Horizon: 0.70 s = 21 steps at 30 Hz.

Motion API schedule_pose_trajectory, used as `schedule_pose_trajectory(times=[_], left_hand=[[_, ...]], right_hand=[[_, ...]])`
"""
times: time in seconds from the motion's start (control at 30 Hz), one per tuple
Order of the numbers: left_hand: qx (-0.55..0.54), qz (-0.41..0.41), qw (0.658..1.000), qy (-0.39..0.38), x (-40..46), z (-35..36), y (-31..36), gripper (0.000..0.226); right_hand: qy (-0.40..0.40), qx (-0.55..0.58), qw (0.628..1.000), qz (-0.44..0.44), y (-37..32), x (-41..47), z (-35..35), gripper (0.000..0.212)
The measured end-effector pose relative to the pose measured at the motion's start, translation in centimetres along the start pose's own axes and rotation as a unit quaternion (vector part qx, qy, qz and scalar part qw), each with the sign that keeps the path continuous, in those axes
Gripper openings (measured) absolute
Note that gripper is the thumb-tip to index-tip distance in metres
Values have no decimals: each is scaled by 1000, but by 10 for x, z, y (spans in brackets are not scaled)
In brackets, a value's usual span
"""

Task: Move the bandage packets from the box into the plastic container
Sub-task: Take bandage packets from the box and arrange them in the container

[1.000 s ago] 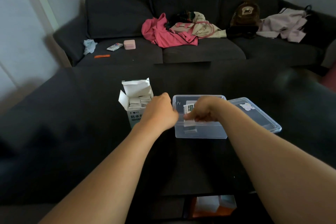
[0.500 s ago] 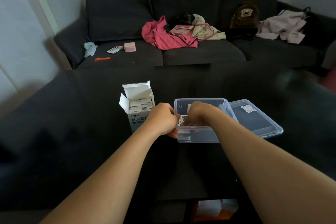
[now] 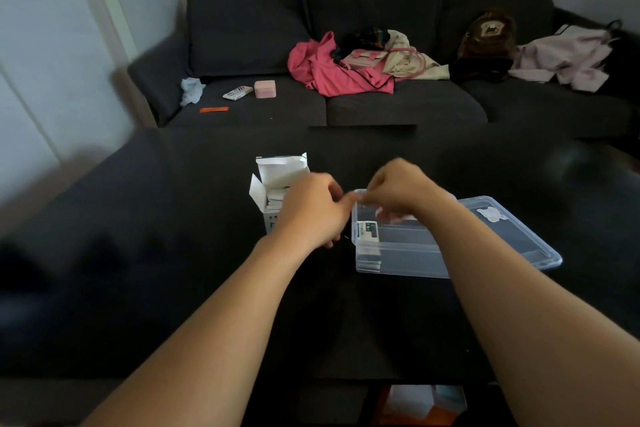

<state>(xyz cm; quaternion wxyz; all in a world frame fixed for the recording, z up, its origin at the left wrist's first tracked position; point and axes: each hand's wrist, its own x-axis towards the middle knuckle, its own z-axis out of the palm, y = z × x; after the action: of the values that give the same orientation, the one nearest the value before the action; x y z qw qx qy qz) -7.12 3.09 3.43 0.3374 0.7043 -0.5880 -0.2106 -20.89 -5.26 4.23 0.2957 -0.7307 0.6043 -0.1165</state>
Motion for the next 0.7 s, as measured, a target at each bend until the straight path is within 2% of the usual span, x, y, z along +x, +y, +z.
schedule_pose_trajectory(times=[0.07,0.13,0.17,0.23,0.3,0.37,0.43,0.5,0.57,0.7], left_hand=[[-7,25,987,160,3,-23,-10,15],[-31,5,960,277,4,-45,-25,6],[-47,-17,953,298,2,-53,-33,4],[-47,-59,957,281,-1,-62,-49,6],[-17,-72,970,232,-1,-60,-62,14],[2,-40,979,198,1,-57,-73,22],[28,-3,986,167,2,-54,-79,16],[91,13,988,123,2,-53,-80,9],[157,13,982,100,3,-52,-78,22],[159,1,984,75,5,-55,-74,33]], right_hand=[[98,51,983,-149,-24,-12,-1,15],[94,78,959,-254,-50,-26,8,8],[83,54,955,-279,-59,-27,16,7],[95,-20,951,-293,-72,-22,34,11],[123,-79,952,-269,-76,-14,42,13],[126,-131,952,-247,-79,-8,43,10],[113,-177,947,-245,-83,-4,44,11],[104,-201,942,-248,-87,-1,47,12],[96,-214,939,-252,-90,3,50,12],[86,-200,943,-250,-92,8,54,9]])
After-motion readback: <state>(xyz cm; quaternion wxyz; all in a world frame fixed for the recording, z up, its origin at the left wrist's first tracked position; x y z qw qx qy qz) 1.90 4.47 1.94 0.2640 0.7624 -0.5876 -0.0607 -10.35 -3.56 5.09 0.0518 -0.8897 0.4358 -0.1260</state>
